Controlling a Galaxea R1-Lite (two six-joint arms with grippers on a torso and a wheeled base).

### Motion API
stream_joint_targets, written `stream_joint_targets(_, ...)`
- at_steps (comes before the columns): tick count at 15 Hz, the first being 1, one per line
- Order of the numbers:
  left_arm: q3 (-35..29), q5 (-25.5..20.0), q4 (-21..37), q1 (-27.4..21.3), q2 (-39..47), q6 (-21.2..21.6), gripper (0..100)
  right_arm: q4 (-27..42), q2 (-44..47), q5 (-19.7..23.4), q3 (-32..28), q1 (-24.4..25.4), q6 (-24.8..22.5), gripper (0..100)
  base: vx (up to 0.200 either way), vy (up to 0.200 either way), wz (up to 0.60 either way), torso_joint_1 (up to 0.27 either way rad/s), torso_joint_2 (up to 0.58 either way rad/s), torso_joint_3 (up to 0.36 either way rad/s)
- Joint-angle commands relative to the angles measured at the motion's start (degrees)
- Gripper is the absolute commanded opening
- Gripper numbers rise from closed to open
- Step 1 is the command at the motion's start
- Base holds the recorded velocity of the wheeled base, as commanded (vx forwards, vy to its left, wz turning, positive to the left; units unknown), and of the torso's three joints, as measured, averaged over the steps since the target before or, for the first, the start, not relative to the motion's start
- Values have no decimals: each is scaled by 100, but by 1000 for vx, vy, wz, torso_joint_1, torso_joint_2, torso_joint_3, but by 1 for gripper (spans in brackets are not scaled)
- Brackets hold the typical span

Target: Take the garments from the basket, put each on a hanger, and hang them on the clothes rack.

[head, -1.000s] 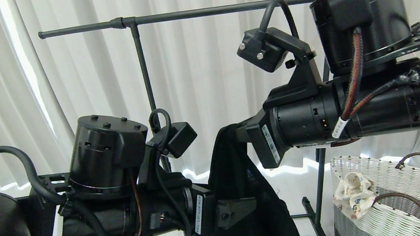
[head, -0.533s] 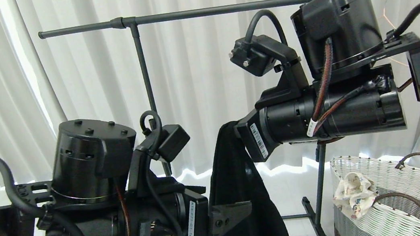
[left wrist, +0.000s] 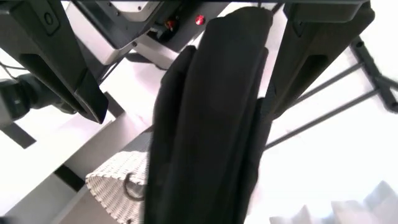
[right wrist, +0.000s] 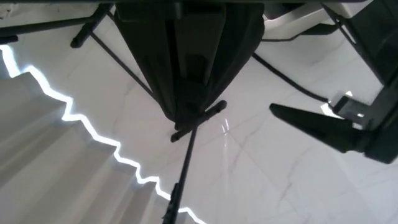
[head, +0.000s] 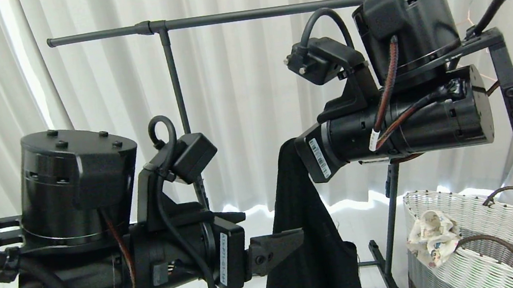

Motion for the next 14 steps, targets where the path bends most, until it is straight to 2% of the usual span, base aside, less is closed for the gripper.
stream_joint_targets(1,-208,-2,-10,-130,114,-7,100,151,53,-76,-155,-25,1,0,0,0,0,0,0,0)
stream_joint_targets(3,-665,7,-10,-183,456,-51,100,467,71,-287,-339,-78,1,0,0,0,0,0,0,0)
stream_joint_targets(5,-955,113,-19,-183,878,-78,100,494,150,-428,-497,-113,1,0,0,0,0,0,0,0)
stream_joint_targets(8,-1148,596,-28,-262,1573,-183,100,643,299,-454,-814,-122,10,0,0,0,0,0,0,0)
stream_joint_targets(11,-1737,1264,-37,-473,2206,-1247,100,705,352,-472,-972,-131,36,0,0,0,0,0,0,0)
stream_joint_targets(14,-1623,1862,-37,-437,2443,-1387,100,722,352,-472,-972,-201,36,0,0,0,0,0,0,0)
